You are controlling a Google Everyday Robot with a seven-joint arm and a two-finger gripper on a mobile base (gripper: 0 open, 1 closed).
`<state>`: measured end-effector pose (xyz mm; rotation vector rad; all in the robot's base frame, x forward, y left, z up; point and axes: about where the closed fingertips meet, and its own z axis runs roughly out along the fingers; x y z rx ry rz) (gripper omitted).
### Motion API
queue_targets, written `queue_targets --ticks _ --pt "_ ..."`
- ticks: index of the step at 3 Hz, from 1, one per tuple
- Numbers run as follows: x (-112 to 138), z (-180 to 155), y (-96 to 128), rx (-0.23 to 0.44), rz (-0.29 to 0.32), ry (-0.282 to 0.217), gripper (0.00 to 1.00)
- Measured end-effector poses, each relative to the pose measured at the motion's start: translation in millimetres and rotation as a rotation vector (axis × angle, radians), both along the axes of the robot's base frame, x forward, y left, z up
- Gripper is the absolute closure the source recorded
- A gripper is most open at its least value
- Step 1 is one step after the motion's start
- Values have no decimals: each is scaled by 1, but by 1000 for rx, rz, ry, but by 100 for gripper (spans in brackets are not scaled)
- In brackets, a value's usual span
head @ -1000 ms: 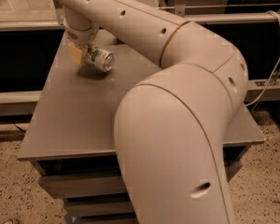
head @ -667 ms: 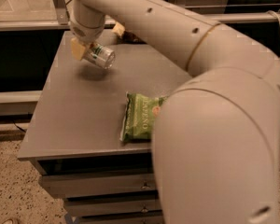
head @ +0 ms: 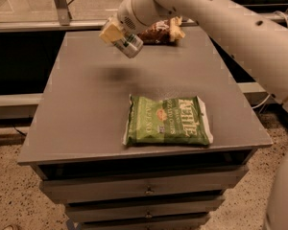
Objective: Place 7up can upright
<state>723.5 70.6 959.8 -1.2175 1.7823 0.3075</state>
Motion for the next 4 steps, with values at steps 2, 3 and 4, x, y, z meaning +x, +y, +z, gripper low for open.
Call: queue_targets --ticks 2,3,4 --pt "-9 3 -108 275 39 -117 100" --pt "-16 -8 -151 376 73 -185 100" --pt "-22 -21 -166 457 87 -206 100"
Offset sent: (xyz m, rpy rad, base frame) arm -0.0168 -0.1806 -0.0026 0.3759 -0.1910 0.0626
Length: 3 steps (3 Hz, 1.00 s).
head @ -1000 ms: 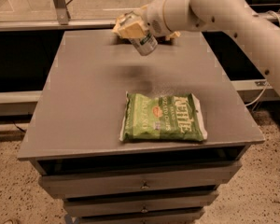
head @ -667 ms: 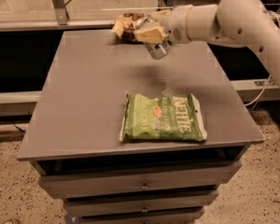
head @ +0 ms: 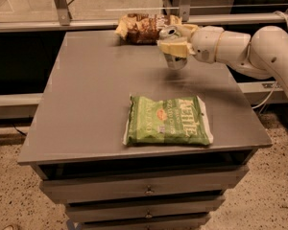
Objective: Place 7up can upright
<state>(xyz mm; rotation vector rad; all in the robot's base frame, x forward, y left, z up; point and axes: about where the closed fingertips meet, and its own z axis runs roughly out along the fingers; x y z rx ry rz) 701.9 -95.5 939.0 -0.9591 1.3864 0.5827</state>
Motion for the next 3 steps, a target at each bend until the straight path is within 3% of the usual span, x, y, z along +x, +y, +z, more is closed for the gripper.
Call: queue_targets --ticks 1,2,3 --pt "-1 -15 -4 96 37 -3 84" --pt "-2 -26 -10 167 46 8 61" --pt "-4 -32 -15 193 43 18 38"
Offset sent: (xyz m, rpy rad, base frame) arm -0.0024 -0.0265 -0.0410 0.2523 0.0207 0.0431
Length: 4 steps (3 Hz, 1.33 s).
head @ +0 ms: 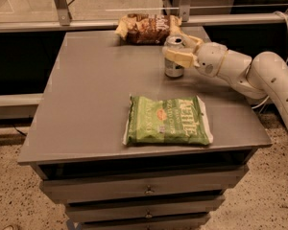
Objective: Place 7up can upright
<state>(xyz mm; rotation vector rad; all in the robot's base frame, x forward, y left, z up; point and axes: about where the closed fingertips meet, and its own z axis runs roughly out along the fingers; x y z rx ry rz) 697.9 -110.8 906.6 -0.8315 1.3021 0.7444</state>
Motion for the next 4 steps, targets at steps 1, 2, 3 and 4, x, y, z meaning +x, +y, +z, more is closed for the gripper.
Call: queue_targets --ticks 1,2,3,4 --pt "-1 1 -2 1 -3 3 7" --pt "-9 -9 -15 11 -28 22 0" --pt "-24 -10 -33 -7 -60 32 0" --pt "-37 3 -46 -80 -75 30 0"
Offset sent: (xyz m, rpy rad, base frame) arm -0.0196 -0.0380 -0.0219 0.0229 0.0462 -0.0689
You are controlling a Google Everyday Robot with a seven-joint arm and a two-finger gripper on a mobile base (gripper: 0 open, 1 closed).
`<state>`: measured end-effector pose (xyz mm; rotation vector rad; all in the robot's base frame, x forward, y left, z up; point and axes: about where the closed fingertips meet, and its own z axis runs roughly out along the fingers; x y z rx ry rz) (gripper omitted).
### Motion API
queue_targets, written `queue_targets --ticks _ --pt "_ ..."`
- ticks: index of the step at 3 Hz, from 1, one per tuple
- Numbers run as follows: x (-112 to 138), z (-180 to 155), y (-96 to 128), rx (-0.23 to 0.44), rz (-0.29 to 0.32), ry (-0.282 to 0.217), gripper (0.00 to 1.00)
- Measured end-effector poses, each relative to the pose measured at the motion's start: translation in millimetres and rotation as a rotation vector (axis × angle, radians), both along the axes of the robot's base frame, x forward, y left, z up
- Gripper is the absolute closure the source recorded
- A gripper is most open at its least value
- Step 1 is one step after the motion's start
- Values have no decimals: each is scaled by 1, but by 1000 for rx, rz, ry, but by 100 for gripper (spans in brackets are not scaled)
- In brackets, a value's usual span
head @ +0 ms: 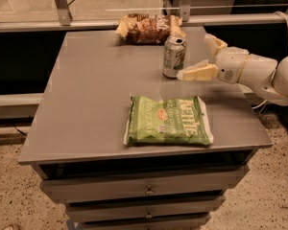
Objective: Place 7up can upright
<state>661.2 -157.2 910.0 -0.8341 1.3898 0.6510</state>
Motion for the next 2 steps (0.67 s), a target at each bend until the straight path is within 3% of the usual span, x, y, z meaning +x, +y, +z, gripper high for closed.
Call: queue_targets --ticks 1,2 --pt "-12 29 -27 -107 -37 11 0" --pt "-15 35 -33 -129 -48 20 0"
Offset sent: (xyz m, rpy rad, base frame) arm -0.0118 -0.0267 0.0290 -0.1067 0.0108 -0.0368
